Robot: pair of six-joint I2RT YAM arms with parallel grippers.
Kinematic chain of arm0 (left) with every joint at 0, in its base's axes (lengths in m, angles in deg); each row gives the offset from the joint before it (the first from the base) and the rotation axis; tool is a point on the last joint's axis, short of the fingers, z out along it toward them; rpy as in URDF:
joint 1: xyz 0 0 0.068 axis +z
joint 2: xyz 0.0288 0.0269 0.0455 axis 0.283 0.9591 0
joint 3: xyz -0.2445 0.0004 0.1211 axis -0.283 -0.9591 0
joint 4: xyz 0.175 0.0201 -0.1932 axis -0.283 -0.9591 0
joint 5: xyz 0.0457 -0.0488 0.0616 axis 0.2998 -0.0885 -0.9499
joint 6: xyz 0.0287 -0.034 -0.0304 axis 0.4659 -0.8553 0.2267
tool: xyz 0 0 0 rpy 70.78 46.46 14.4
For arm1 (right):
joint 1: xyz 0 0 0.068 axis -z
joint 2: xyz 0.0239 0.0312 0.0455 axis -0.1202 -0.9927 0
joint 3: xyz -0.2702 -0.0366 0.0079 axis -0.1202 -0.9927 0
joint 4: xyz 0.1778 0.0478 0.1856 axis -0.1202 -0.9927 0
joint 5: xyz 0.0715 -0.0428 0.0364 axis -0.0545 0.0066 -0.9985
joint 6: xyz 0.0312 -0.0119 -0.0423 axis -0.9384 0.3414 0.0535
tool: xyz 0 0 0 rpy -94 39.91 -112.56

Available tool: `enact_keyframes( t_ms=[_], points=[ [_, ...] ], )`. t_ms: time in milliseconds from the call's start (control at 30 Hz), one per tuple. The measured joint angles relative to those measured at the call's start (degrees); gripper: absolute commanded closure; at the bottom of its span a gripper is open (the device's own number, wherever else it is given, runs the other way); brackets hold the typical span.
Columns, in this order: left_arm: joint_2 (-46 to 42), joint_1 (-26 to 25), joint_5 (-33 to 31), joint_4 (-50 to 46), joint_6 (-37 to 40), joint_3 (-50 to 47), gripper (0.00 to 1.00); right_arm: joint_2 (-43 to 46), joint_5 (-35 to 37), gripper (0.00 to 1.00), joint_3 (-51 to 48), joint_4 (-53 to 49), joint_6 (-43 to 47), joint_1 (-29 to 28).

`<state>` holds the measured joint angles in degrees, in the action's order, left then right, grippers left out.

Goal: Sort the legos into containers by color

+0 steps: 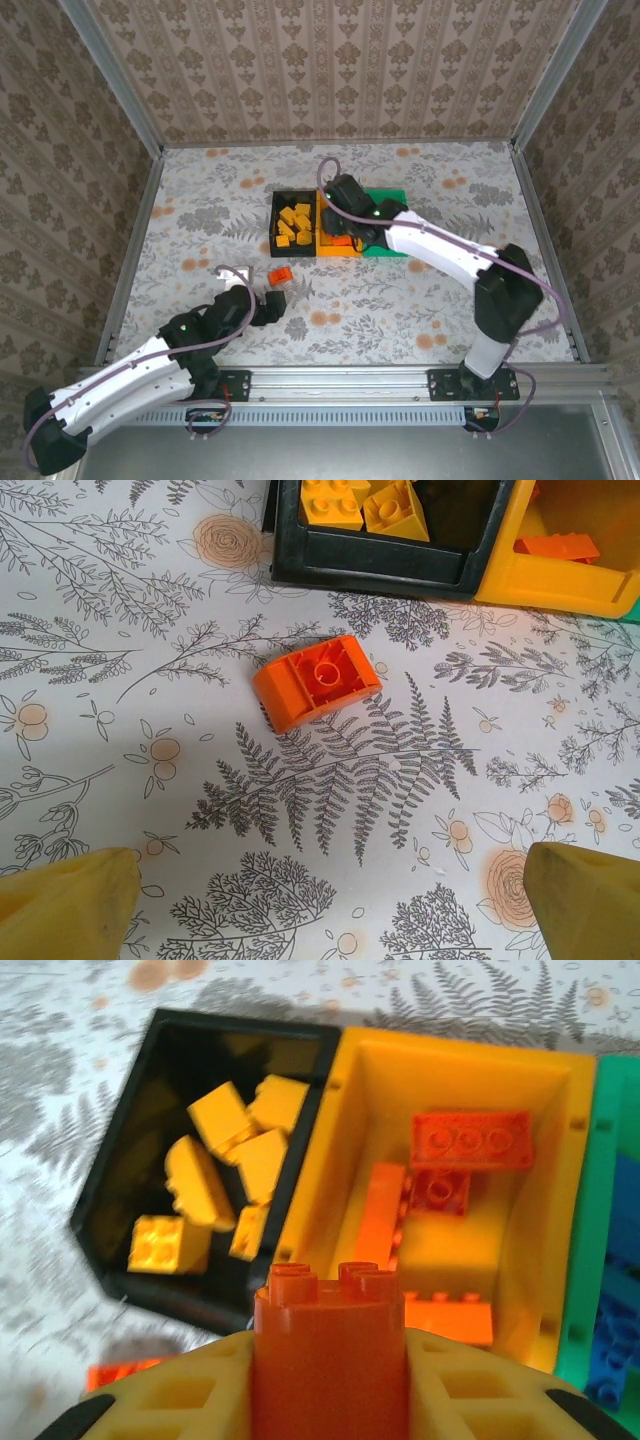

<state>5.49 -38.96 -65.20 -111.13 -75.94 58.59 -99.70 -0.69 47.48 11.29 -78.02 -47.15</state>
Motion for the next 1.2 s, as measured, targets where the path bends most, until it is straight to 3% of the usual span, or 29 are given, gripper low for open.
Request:
enact_keyframes(
  t_ms=[200, 367, 500, 733, 967, 1200],
  points=[
    [0.0, 0.0, 0.3, 0.0, -0.5, 0.0, 0.0, -9.9, 1.5, 0.61, 5.4, -1.5, -2.6, 2.4],
    [0.3, 0.0, 0.5, 0.0, -1.1, 0.0, 0.0, -14.2, 2.3, 0.49, 8.2, -2.6, -4.9, 2.4],
    [1.0, 0.0, 0.7, 0.0, -1.2, 0.0, 0.0, -14.7, 2.3, 0.32, 9.2, -2.9, -6.3, 2.4],
    [5.7, 0.1, 0.9, -0.1, 0.4, 2.1, 0.0, -11.5, 2.3, 0.23, 8.5, -2.1, -7.3, 1.9],
    [28.2, 3.7, 0.6, 3.7, 6.6, 12.5, 0.0, 3.7, 2.3, 0.21, -4.9, 1.0, -7.5, -0.9],
    [46.2, 7.4, -0.6, 11.1, 11.0, 16.4, 0.01, 11.3, 2.3, 0.2, -14.8, 2.8, -8.0, -1.8]
  ],
)
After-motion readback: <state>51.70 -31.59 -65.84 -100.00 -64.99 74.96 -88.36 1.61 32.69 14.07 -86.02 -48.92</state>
